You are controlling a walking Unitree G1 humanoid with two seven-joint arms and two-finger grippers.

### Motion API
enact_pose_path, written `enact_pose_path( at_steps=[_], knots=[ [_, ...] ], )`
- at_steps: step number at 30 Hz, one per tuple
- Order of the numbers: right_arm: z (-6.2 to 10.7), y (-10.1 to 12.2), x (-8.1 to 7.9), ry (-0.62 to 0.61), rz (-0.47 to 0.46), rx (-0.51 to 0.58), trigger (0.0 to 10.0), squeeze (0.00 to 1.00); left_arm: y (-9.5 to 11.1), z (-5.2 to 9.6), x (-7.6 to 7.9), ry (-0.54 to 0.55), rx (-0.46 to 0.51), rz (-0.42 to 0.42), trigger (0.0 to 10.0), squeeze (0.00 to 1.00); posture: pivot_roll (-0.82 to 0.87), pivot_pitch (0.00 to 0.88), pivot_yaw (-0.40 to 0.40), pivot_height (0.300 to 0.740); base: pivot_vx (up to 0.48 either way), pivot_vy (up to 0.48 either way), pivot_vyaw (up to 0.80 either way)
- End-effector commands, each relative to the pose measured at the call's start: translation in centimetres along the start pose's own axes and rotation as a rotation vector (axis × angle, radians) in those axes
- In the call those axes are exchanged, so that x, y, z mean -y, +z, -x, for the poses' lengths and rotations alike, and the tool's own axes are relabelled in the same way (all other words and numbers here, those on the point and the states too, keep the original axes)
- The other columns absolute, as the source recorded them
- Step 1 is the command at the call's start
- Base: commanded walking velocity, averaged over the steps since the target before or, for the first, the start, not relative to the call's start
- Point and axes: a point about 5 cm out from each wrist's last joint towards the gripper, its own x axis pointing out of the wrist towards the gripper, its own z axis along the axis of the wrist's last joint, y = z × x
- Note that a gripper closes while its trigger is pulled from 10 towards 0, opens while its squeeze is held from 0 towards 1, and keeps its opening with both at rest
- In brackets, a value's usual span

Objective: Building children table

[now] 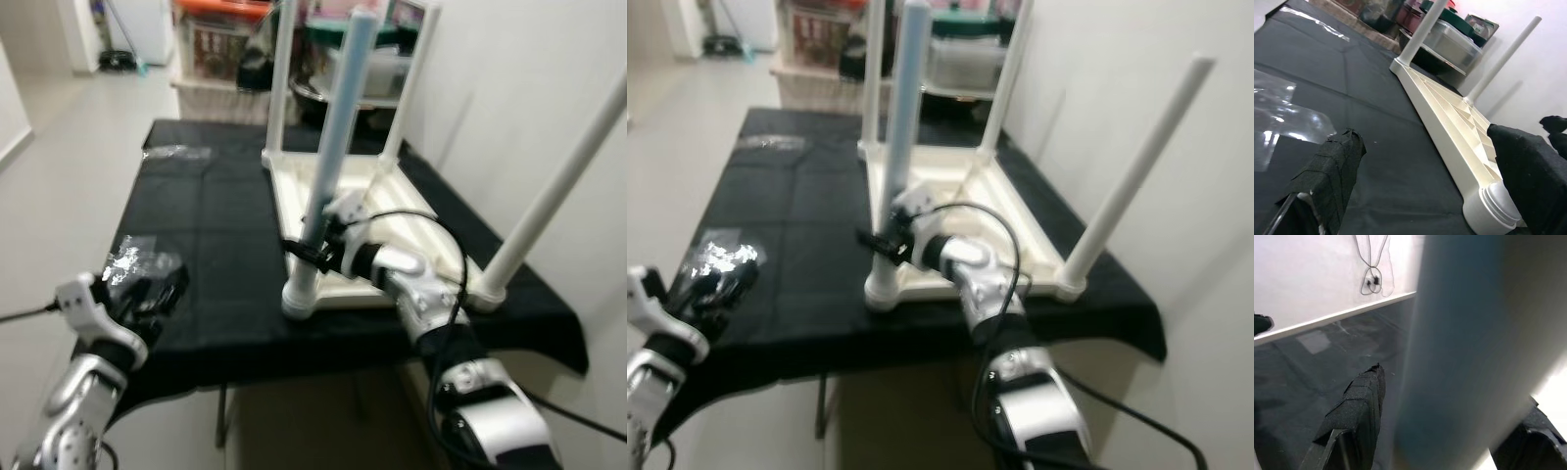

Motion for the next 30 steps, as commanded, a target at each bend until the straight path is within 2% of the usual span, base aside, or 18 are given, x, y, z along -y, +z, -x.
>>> enact_pose_path(
  at_steps=[1,4,8,9,10,11,15,16,17,18,19,20,21,22,24,29,30],
  knots=[
    [0.1,-0.3,0.5,-0.036,0.004,-0.02,10.0,0.0,0.0,0.1,0.2,-0.003,-0.003,-0.006,10.0,0.0,0.04,0.0,-0.129,0.74,0.0,0.0,0.0],
    [-0.5,0.1,1.1,-0.109,-0.038,0.006,10.0,0.0,-0.2,-0.1,0.3,-0.006,-0.006,-0.003,10.0,0.0,0.04,0.0,-0.126,0.74,0.0,0.0,0.0],
    [-0.9,0.7,1.4,-0.148,-0.079,0.053,10.0,0.0,-0.3,-0.3,0.5,-0.01,-0.005,0.0,10.0,0.0,0.03,0.0,-0.127,0.74,0.0,0.0,0.0],
    [-1.1,1.2,1.5,-0.177,-0.128,0.101,3.3,0.0,-0.3,-0.3,0.5,-0.013,-0.005,0.002,10.0,0.0,0.03,0.0,-0.125,0.74,0.0,0.0,0.0],
    [-1.4,1.6,1.5,-0.198,-0.16,0.133,3.3,0.0,-0.4,-0.4,0.6,-0.014,-0.005,0.004,10.0,0.0,0.03,0.0,-0.125,0.74,0.0,0.0,0.0],
    [-1.6,1.8,1.5,-0.223,-0.185,0.154,0.2,0.0,-0.4,-0.4,0.6,-0.014,-0.005,0.005,10.0,0.0,0.02,0.0,-0.125,0.74,0.0,0.0,0.0],
    [-1.9,1.6,1.4,-0.3,-0.187,0.153,0.0,0.0,-0.4,-0.4,0.6,-0.014,-0.005,0.009,10.0,0.0,0.02,0.0,-0.127,0.74,0.0,0.0,0.0],
    [-1.6,0.8,1.8,-0.422,-0.2,0.1,0.0,0.0,-0.5,-0.3,0.6,-0.012,-0.006,0.01,10.0,0.0,0.02,0.0,-0.129,0.74,0.0,0.0,0.0],
    [-1.6,0.8,1.8,-0.422,-0.2,0.1,0.0,0.0,-0.5,-0.3,0.6,-0.012,-0.006,0.01,10.0,0.0,0.02,0.0,-0.129,0.74,0.0,0.0,0.0],
    [-1.4,0.2,2.1,-0.511,-0.208,0.06,0.0,0.0,-0.6,-0.3,0.6,-0.011,-0.007,0.011,10.0,0.0,0.02,0.0,-0.129,0.74,0.0,0.0,0.0],
    [-1.4,0.2,2.1,-0.511,-0.208,0.06,0.0,0.0,-0.6,-0.3,0.6,-0.011,-0.007,0.011,10.0,0.0,0.02,0.0,-0.129,0.74,0.0,0.0,0.0],
    [0.5,-1.7,3.0,-0.778,-0.198,-0.025,0.0,0.0,-0.6,-0.1,0.6,-0.007,-0.009,0.014,10.0,0.0,0.01,0.0,-0.127,0.74,0.0,0.0,0.0],
    [2.1,-3.0,3.6,-0.973,-0.181,-0.083,0.0,0.0,-0.7,0.0,0.6,-0.005,-0.01,0.015,10.0,0.0,0.01,0.0,-0.127,0.74,0.0,0.0,0.0],
    [2.1,-3.0,3.6,-0.973,-0.181,-0.083,0.0,0.0,-0.7,0.0,0.6,-0.005,-0.01,0.015,10.0,0.0,0.01,0.0,-0.127,0.74,0.0,0.0,0.0],
    [4.6,-4.2,2.2,-1.158,-0.13,-0.098,0.0,0.0,-0.9,0.0,0.6,-0.005,-0.015,0.02,10.0,0.0,0.0,0.0,-0.117,0.74,0.0,0.0,0.0],
    [5.3,-4.0,0.7,-1.183,-0.127,-0.06,0.0,0.0,-0.9,-0.1,0.7,-0.009,-0.018,0.023,10.0,0.0,-0.01,0.0,-0.107,0.74,0.0,0.0,0.0],
    [4.7,-3.5,-0.1,-1.111,-0.131,-0.027,1.8,0.0,-0.9,-0.2,0.7,-0.013,-0.021,0.023,10.0,0.0,-0.02,0.0,-0.097,0.74,0.0,0.0,0.0]
  ],
)
